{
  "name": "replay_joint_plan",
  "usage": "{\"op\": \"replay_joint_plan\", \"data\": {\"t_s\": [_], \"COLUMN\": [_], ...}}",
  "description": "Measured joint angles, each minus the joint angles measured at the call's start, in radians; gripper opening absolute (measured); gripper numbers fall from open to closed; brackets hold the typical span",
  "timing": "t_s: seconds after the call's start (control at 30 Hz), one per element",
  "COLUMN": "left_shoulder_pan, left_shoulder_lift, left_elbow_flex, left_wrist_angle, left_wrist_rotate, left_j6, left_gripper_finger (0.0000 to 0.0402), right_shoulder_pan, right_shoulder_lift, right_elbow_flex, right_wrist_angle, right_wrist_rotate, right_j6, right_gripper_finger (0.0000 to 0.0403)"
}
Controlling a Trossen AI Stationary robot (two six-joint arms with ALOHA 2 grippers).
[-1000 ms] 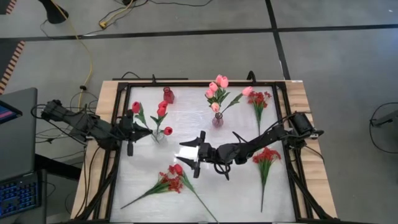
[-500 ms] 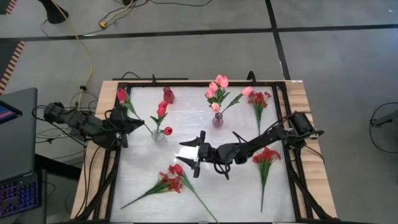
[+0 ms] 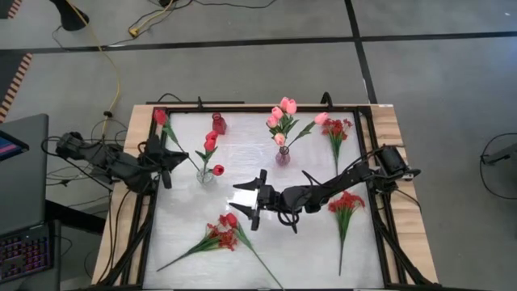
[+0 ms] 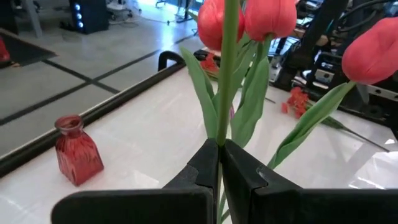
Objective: Sort flowers into vase by color
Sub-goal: Put the red tulip into the transparent vase
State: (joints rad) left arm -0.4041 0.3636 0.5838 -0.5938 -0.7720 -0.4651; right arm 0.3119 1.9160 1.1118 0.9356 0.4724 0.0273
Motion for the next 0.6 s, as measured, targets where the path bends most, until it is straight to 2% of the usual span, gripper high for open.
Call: {"op": "replay_joint_plan", "data": {"t_s": [0.6], "left_shoulder_pan": [0.000], "left_shoulder_lift": [0.050], "left_elbow_flex": [0.000], "left_wrist_angle": [-0.035], "left_wrist_rotate": [-0.029], "left_j6": [-0.067], "left_gripper_finger": [0.0000], "right_shoulder_pan": [0.001], "right_shoulder_lift": [0.000], "right_elbow_flex": [0.000], "right_wrist_angle": [0.000], "right_wrist_rotate": [0.000], "right_j6": [0.002], "right_gripper_finger": [0.0297]}}
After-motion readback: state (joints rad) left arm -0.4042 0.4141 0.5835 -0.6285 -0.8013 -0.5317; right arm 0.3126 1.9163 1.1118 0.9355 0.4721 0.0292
